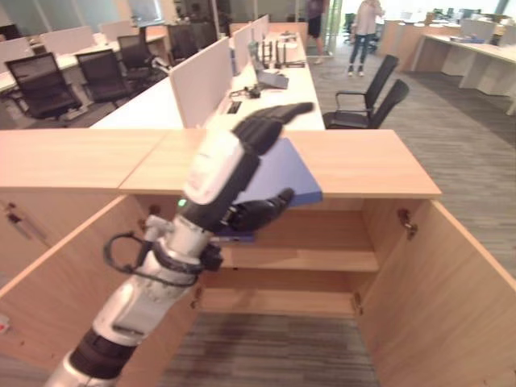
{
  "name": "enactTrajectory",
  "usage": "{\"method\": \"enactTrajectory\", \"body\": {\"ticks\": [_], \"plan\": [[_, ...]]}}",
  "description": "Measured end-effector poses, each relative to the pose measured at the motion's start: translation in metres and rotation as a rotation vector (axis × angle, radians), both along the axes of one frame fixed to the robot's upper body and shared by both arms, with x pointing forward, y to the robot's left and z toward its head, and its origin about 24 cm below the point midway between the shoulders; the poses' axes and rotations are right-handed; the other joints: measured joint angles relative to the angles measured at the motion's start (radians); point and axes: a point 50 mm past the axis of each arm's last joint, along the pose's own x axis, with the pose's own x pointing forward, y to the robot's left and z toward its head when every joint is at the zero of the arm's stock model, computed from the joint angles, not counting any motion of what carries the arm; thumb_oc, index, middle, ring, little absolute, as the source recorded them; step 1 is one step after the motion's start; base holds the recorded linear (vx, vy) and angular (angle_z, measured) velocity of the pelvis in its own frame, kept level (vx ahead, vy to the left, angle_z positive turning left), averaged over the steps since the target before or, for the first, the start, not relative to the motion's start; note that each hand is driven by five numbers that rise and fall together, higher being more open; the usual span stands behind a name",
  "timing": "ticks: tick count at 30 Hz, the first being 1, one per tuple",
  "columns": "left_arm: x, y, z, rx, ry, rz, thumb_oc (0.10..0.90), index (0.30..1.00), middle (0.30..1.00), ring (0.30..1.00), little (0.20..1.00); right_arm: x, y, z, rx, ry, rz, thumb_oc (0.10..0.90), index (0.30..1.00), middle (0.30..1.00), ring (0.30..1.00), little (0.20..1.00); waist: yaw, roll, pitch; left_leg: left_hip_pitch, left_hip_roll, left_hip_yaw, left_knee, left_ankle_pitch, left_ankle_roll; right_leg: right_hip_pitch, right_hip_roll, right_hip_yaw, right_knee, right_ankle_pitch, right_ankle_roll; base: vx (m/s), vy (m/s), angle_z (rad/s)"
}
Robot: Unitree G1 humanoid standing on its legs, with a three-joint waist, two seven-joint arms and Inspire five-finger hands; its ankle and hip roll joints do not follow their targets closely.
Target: Put the empty folder in the office cabinet
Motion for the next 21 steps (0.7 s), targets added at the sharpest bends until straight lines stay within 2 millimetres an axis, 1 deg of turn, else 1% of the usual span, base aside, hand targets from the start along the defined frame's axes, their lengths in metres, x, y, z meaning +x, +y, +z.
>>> {"method": "enactTrajectory", "body": {"ticks": [3,5,7,9,10,14,16,18,19,21], "plan": [[-0.002,-0.011,0.0,0.039,0.005,-0.058,0.8,0.9,0.9,0.9,0.9,-0.001,-0.002,0.0,-0.002,0.009,0.0,0.8,0.9,0.9,0.9,0.9,-0.006,0.008,-0.006,0.002,0.001,0.003,0.0,0.0,0.0,0.0,0.001,0.002,0.0,0.0,0.0,0.0,0.002,-0.01],[0.0,-0.012,-0.004,0.06,0.017,-0.055,0.8,0.9,0.9,0.9,0.9,-0.002,-0.003,0.0,-0.001,0.016,0.001,0.8,0.9,0.9,0.9,0.9,-0.003,0.015,-0.01,0.004,0.002,0.002,0.0,0.0,0.0,0.0,0.003,0.002,0.0,0.0,-0.001,0.0,0.0,0.0],[0.005,-0.011,-0.008,0.068,0.041,-0.034,0.8,0.9,0.9,0.9,0.9,-0.001,-0.003,0.0,0.001,0.018,0.004,0.8,0.9,0.9,0.9,0.9,0.0,0.016,-0.013,0.007,0.004,0.002,0.0,0.0,-0.001,0.0,0.004,0.002,0.0,0.0,-0.001,0.0,0.0,0.0],[0.016,-0.013,-0.019,0.106,0.081,-0.012,0.8,0.9,0.9,0.9,0.9,-0.002,-0.003,0.0,0.001,0.027,0.014,0.8,0.9,0.9,0.9,0.9,0.002,0.015,-0.022,0.007,0.004,0.002,0.0,-0.001,0.0,0.001,0.005,0.003,0.0,0.0,-0.001,0.0,0.0,0.0],[0.022,-0.013,-0.029,0.148,0.111,0.021,0.8,0.9,0.9,0.9,0.9,-0.001,-0.002,0.0,0.001,0.027,0.02,0.8,0.9,0.9,0.9,0.9,0.002,0.013,-0.027,0.006,0.004,0.002,0.0,-0.002,0.001,0.0,0.005,0.003,0.0,0.0,-0.001,0.0,0.0,0.0],[0.035,-0.018,-0.054,0.249,0.169,0.082,0.8,0.9,0.9,0.9,0.9,-0.002,0.0,-0.001,0.007,0.032,0.023,0.8,0.9,0.9,0.9,0.9,-0.003,0.005,-0.032,0.003,0.004,0.006,0.0,0.0,-0.001,-0.006,0.005,0.007,0.0,0.001,-0.002,0.0,0.001,-0.03],[0.04,-0.019,-0.062,0.302,0.174,0.099,0.8,0.9,0.9,0.9,0.9,-0.002,0.0,-0.001,0.007,0.034,0.034,0.8,0.9,0.9,0.9,0.9,-0.005,0.002,-0.033,0.0,0.004,0.015,0.0,0.0,-0.001,-0.013,0.006,0.016,0.0,0.004,-0.002,0.01,0.003,-0.15],[0.044,-0.017,-0.07,0.349,0.179,0.139,0.8,0.9,0.9,0.9,0.9,0.001,0.001,0.0,0.007,0.026,0.04,0.8,0.9,0.9,0.9,0.9,-0.006,0.002,-0.033,-0.002,0.005,0.027,0.001,0.0,0.002,-0.017,0.006,0.026,0.0,0.008,-0.002,0.01,0.002,-0.16],[0.047,-0.015,-0.073,0.373,0.181,0.165,0.8,0.9,0.9,0.9,0.9,0.001,0.002,0.0,0.009,0.027,0.04,0.8,0.9,0.9,0.9,0.9,-0.019,0.001,-0.033,-0.002,0.004,0.027,0.001,0.004,0.009,-0.015,0.006,0.025,0.0,0.008,-0.002,0.01,0.002,-0.03],[0.051,-0.011,-0.077,0.396,0.176,0.202,0.8,0.9,0.9,0.9,0.9,0.002,0.002,-0.001,0.011,0.025,0.04,0.8,0.9,0.9,0.9,0.9,-0.028,0.001,-0.033,-0.001,0.004,0.029,0.003,0.004,0.009,-0.016,0.006,0.028,0.0,0.008,-0.001,0.01,0.002,-0.02]]}}
